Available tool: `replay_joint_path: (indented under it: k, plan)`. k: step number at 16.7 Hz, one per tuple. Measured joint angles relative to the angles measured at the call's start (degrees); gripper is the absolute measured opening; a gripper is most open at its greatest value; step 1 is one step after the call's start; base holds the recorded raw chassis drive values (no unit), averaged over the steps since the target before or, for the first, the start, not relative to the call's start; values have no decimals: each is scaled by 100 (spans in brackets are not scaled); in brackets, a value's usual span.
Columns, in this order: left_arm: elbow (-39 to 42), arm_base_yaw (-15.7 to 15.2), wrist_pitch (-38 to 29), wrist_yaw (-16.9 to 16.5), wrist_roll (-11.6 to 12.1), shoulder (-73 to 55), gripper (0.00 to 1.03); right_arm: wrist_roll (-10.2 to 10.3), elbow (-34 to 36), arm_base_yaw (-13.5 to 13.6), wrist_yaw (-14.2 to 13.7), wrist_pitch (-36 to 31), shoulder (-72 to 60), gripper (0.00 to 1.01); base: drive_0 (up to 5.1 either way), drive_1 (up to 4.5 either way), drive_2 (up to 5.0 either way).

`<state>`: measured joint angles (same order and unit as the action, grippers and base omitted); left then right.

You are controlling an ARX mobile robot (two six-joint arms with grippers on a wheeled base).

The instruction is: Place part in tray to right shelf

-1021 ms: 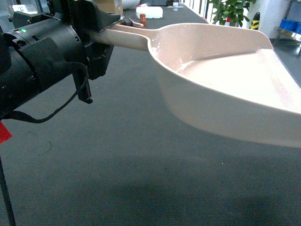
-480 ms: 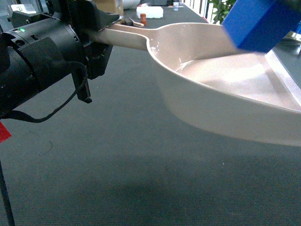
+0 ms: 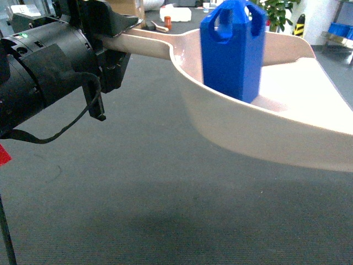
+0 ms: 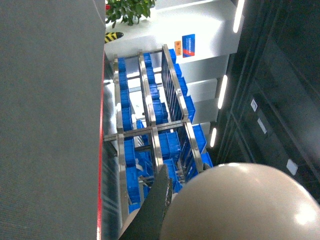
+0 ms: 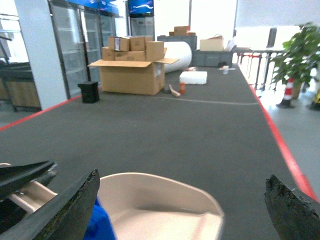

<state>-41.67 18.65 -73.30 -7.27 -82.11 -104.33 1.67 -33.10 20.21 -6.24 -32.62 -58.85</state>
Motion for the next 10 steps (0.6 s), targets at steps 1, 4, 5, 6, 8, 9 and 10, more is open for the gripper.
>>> replay_joint_path:
  k: [1,4,5,6,8,9,10]
  plan:
    - [0,0,0,0,-2,0,13,-402,90,-184,2,138,398,98,0,0,0]
    - [0,0,0,2,-2,0,13,-881,695,-979,-33,994,1373,98,0,0,0]
    - [0,0,0,2,-2,0,13,-863,1040,-1342,-37,1239,1731,98,0,0,0]
    - [0,0,2,0,-2,0,13,-822,1502,-1705,-192,1381,2090,98,0,0,0]
    - [0,0,2,0,-2,0,13,-719,2514,-1440,-673,1047,2533,98,0,0,0]
    - [0,0,2,-2,-2,0,13,-839,2828,-1091,-997,848,2723,98,0,0,0]
    - [0,0,0,0,-2,0,13,-920,2826,-1060,-1123,750,2747,98,0,0,0]
